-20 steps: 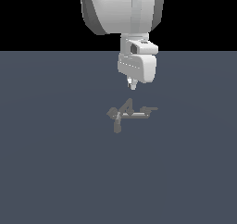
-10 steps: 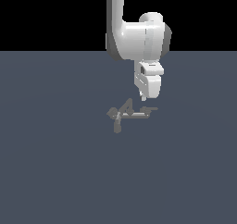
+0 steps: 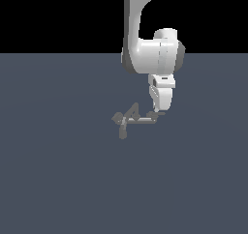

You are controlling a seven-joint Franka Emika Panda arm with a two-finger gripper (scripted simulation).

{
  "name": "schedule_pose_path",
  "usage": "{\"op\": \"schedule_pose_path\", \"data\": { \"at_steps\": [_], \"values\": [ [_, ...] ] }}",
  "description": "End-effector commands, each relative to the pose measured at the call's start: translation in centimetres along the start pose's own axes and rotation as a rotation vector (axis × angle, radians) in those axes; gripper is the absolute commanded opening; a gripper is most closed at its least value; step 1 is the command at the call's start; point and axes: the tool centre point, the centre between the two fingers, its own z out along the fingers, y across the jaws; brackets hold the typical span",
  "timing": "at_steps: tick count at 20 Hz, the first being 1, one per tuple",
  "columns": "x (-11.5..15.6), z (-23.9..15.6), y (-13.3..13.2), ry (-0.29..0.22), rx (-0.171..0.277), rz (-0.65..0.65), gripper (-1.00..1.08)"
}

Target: Turn on the faucet by rotating a designated handle.

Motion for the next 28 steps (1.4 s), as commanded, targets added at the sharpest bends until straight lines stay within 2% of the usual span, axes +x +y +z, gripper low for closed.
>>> {"op": "schedule_pose_path", "data": {
  "at_steps": [1, 8, 16, 18, 28],
  "values": [
    [0.4, 0.3, -0.2, 0.0, 0.001, 0.016, -1.0],
    [0.5, 0.5, -0.2, -0.001, 0.001, 0.021, -1.0],
    [2.4, 0.5, 2.2, -0.001, 0.001, 0.022, -1.0],
    [2.1, 0.5, 1.9, -0.001, 0.002, 0.021, -1.0],
    [2.2, 0.4, 4.8, -0.001, 0.001, 0.022, -1.0]
  ]
}}
